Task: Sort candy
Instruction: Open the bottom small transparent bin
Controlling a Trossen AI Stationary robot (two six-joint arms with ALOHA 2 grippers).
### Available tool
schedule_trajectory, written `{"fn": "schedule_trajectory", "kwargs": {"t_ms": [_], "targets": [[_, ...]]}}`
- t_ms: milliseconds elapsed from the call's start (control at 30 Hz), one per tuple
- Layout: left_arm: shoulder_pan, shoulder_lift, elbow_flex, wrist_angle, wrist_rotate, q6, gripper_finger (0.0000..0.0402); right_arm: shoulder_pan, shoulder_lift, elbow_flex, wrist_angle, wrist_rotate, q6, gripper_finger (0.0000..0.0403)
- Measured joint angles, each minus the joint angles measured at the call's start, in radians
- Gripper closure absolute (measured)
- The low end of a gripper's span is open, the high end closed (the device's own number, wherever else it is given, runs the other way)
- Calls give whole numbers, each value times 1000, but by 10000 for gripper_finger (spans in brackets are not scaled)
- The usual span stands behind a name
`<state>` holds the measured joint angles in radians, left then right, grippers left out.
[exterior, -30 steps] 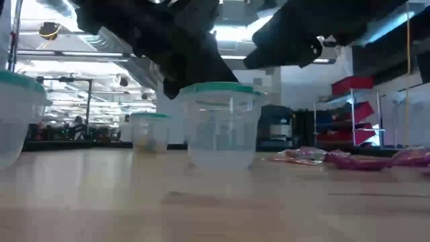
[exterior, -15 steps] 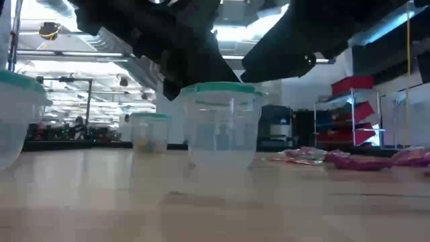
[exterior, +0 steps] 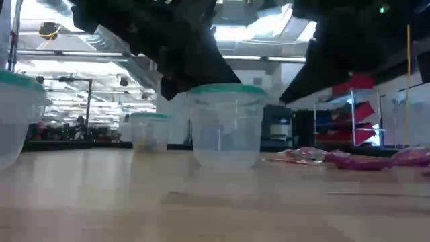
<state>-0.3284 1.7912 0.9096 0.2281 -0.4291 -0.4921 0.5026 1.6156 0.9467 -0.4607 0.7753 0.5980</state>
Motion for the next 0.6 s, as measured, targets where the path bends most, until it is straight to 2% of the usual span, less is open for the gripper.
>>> {"fn": "schedule_trajectory", "kwargs": {"t_ms": [100,167,267,333,433,600], "targets": [[0,-1,0,0,0,3,294,-1,-14,0,6,-77,-31,169],[0,-1,0,0,-1,4,294,1,-12,-1,95,-209,-86,169],[0,-1,0,1,-7,6,294,1,28,-26,334,-448,-181,169],[0,-1,0,3,-9,5,294,1,75,-38,484,-559,-213,169],[-1,-1,0,3,-13,2,294,2,160,-39,615,-575,-218,169],[-2,-1,1,2,-16,-7,294,0,276,-43,706,-477,-213,169]]}}
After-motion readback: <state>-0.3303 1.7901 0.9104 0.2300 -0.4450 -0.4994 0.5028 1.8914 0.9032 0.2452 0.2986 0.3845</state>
